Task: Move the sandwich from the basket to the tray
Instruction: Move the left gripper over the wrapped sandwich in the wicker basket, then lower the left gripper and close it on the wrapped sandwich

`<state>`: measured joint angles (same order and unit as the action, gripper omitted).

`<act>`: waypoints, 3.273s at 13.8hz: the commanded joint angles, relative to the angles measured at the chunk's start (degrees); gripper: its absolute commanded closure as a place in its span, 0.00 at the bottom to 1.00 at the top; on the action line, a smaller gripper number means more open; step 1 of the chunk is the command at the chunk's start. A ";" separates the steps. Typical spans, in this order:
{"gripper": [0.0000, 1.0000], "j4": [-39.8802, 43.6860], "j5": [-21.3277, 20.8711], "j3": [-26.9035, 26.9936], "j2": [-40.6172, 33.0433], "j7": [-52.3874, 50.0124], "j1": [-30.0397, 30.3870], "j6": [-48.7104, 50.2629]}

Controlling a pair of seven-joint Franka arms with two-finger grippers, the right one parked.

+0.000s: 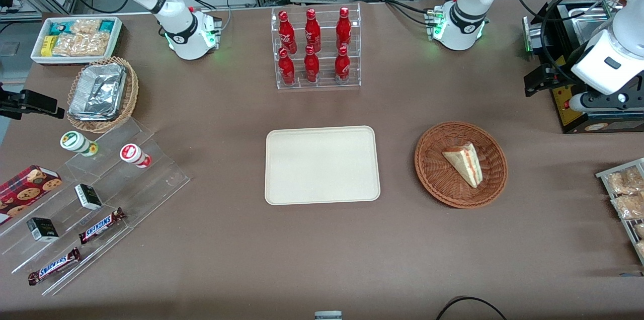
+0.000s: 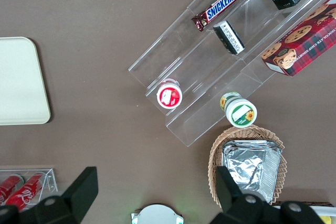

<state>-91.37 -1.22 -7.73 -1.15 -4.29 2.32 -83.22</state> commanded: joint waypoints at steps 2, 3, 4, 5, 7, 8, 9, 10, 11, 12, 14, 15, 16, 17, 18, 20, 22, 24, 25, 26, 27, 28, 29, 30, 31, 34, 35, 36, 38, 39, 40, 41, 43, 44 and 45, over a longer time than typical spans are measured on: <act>0.00 1.29 0.52 -0.09 2.46 1.30 0.14 -0.09; 0.00 1.02 0.60 -0.18 3.51 1.21 0.14 -1.32; 0.00 0.93 0.60 -0.27 5.09 1.30 0.05 -1.94; 0.00 0.93 0.52 -0.53 7.28 1.21 -0.12 -2.73; 0.00 -1.68 0.60 -0.79 8.10 1.21 -0.21 -5.88; 0.00 -4.40 0.60 -0.80 7.75 1.21 -0.21 -8.77; 0.00 -7.47 0.60 -0.80 7.13 1.21 -0.30 -11.84; 0.00 -10.90 0.60 -0.80 6.26 1.21 -0.30 -15.09; 0.00 -13.72 0.52 -0.80 5.73 1.13 -0.30 -18.08; 0.00 -16.53 0.52 -0.80 5.11 1.13 -0.30 -20.90; 0.00 -22.59 0.52 -0.80 3.97 0.60 -0.65 -27.57; 0.00 -25.67 0.52 -0.80 3.44 0.51 -0.82 -31.70; 0.00 -28.74 0.52 -0.80 2.91 0.42 -0.74 -35.39; 0.00 -31.91 0.52 -0.80 1.95 0.16 -0.74 -38.82; 0.00 -35.07 0.52 -0.71 0.64 -1.15 -0.56 -41.99; 0.00 -37.47 0.52 -0.71 0.18 -6.75 -0.56 -45.70; 0.00 -37.56 0.52 -0.71 0.97 -15.96 -0.83 -46.76; 0.00 -37.48 0.60 -0.79 2.64 -26.50 -1.09 -48.51; 0.00 -37.48 0.60 -0.80 3.86 -31.87 -2.40 -49.66; 0.00 -37.48 0.52 -0.80 5.44 -37.23 -3.54 -51.41; 0.00 -37.56 0.52 -0.80 6.24 -40.33 -3.55 -52.90; 0.00 -37.56 0.52 -0.80 7.03 -42.01 -3.55 -53.09; 0.00 -37.48 0.52 -0.80 7.48 -43.51 -3.55 -53.27; 0.00 -37.39 0.52 -0.80 8.09 -44.31 -3.55 -53.36; 0.00 -37.30 0.52 -0.80 8.53 -44.31 -3.55 -53.71; 0.00 -37.39 0.52 -0.71 10.81 -45.01 -3.46 -55.99; 0.00 -37.39 0.52 -0.71 11.78 -45.19 -3.46 -56.34; 0.00 -37.39 0.52 -0.71 12.74 -45.19 -3.38 -57.04; 0.00 -37.48 0.52 -0.71 14.24 -45.19 -3.20 -58.19; 0.00 -37.48 0.52 -0.71 14.86 -45.19 -3.11 -58.54; 0.00 -37.48 0.52 -0.71 15.30 -45.19 -3.02 -58.81; 0.18 -37.48 0.52 -0.71 15.48 -45.19 -3.02 -58.72; 1.00 -37.56 0.52 -0.62 15.04 -45.19 -3.02 -57.85; 1.00 -37.48 0.52 -0.62 15.04 -45.19 -3.02 -57.41; 1.00 -37.48 0.52 -0.62 14.95 -45.19 -3.02 -57.14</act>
<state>-128.78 -0.85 -8.40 14.44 -48.55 -0.67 -140.98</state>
